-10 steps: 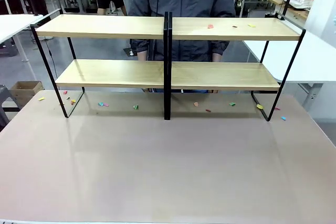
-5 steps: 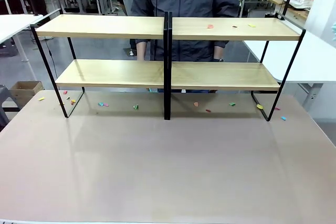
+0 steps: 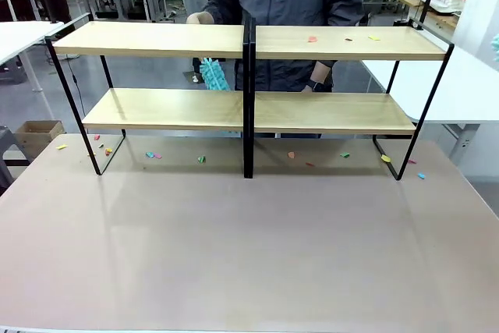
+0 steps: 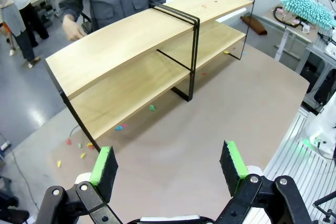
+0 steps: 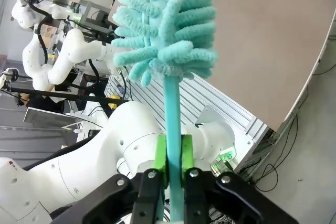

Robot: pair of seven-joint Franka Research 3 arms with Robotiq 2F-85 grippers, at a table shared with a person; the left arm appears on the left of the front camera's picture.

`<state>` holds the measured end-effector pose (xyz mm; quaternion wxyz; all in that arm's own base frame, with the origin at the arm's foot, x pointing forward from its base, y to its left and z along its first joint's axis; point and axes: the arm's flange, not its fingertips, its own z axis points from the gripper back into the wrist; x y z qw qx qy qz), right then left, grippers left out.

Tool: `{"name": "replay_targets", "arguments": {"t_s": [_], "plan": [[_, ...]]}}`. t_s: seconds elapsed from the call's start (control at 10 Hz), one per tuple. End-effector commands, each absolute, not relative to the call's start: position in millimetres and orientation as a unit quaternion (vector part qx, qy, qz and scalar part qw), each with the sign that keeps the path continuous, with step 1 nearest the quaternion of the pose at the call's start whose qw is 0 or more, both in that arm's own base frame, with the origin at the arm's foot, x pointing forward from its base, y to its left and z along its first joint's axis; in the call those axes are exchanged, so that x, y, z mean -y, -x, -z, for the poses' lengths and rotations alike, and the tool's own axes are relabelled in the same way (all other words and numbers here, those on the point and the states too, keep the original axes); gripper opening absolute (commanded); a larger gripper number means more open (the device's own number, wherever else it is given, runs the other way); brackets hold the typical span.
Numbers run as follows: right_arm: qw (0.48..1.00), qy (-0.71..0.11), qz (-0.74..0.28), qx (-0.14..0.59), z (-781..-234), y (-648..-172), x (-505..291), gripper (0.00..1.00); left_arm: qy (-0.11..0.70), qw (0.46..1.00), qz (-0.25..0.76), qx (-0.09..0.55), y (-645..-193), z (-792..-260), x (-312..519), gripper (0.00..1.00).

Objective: Clean the shelves.
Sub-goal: Clean another randomly selected level of the Shelf with the Duster.

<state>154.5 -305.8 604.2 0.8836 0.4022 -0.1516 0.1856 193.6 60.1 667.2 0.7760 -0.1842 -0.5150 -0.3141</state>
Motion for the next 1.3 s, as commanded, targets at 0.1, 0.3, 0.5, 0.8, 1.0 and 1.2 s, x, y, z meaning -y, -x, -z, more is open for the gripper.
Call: {"name": "replay_targets", "arguments": {"t_s": [0.1,0.3,0.5,0.8,1.0,1.2], "plan": [[0.876,-0.408,-0.196,0.166,-609.0,-153.4,305.2,0.12,0.181,0.778,0.31,0.516,-191.9,-668.0,-60.6,1.0],[0.884,-0.402,-0.186,0.151,-603.9,-154.0,305.8,0.12,0.181,0.778,0.31,0.516,-191.9,-668.0,-60.6,1.0],[0.911,-0.291,-0.238,0.17,-647.3,-193.8,236.5,0.12,0.181,0.778,0.31,0.516,-191.9,-668.0,-60.6,1.0],[0.917,-0.123,-0.333,0.18,-706.2,-265.6,87.5,0.12,0.181,0.778,0.31,0.516,-191.9,-668.0,-60.6,1.0],[0.911,-0.175,-0.332,0.17,-716.6,-244.0,121.7,0.12,0.181,0.778,0.31,0.516,-191.9,-668.0,-60.6,1.0],[0.911,-0.175,-0.332,0.17,-716.6,-244.0,121.7,0.12,0.181,0.778,0.31,0.516,-191.9,-668.0,-60.6,1.0]]}}
